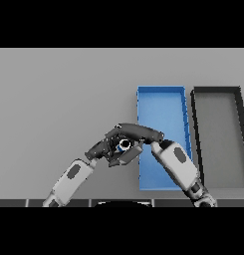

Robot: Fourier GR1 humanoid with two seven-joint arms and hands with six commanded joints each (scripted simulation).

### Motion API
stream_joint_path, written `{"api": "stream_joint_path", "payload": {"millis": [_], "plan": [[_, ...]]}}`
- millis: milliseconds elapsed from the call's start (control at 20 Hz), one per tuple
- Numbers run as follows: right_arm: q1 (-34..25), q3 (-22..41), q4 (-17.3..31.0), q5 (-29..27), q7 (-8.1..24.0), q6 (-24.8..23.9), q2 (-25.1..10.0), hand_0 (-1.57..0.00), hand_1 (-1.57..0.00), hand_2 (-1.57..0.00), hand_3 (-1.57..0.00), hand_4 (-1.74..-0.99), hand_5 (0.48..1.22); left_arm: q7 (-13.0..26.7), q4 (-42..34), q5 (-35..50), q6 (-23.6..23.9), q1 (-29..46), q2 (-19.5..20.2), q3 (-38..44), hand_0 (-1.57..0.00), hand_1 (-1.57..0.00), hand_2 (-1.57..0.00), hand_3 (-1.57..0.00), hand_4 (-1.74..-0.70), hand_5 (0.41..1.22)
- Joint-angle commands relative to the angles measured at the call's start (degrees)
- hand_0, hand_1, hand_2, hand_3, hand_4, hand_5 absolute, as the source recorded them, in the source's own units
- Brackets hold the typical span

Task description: Pick up the blue pipe and place it into the blue bin.

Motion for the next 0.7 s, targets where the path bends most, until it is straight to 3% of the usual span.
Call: {"api": "stream_joint_path", "payload": {"millis": [0,100,250,400,500,550,650], "plan": [[0.3,0.4,-0.5,-2.0,1.4,-0.1,0.3,-1.13,-1.12,-1.14,-0.96,-1.562,0.666,-0.4,-0.4,1.2,0.4,0.2,-1.1,0.5,-1.06,-1.02,-0.97,-0.94,-1.61,1.221],[1.1,0.4,0.3,-3.9,2.2,-0.1,0.8,-1.29,-1.29,-1.30,-1.18,-1.495,0.826,-2.1,-0.8,3.6,0.4,1.2,-2.1,1.0,-1.25,-1.22,-1.12,-1.17,-1.66,1.221],[1.3,0.5,0.4,0.0,-3.5,0.0,0.7,-1.43,-1.42,-1.43,-1.37,-1.441,1.019,-2.7,-0.7,5.6,0.0,1.1,-3.1,2.2,-1.40,-1.39,-1.31,-1.36,-1.70,1.221],[2.0,1.7,-0.4,3.4,-5.7,0.4,0.2,-1.50,-1.50,-1.50,-1.47,-1.465,1.118,-2.5,-0.2,5.7,0.1,1.0,-2.9,1.9,-1.49,-1.48,-1.39,-1.46,-1.72,1.221],[2.1,1.0,-0.7,2.2,-4.9,0.1,0.4,-1.52,-1.52,-1.53,-1.51,-1.475,1.155,-3.9,-0.4,6.2,0.4,1.5,-2.5,1.7,-1.52,-1.51,-1.39,-1.50,-1.73,1.221],[2.0,1.0,-0.7,2.0,-5.1,-0.5,1.1,-1.53,-1.53,-1.53,-1.52,-1.480,1.168,-5.0,-1.3,5.8,0.7,1.9,-1.6,1.5,-1.43,-1.35,-1.22,-1.33,-1.65,1.221],[2.6,0.5,-1.1,0.0,-3.5,-0.5,1.6,-1.55,-1.55,-1.55,-1.54,-1.487,1.187,-5.8,-1.0,2.3,0.0,0.3,0.6,0.3,-0.93,-0.87,-0.78,-0.85,-1.41,1.221]]}}
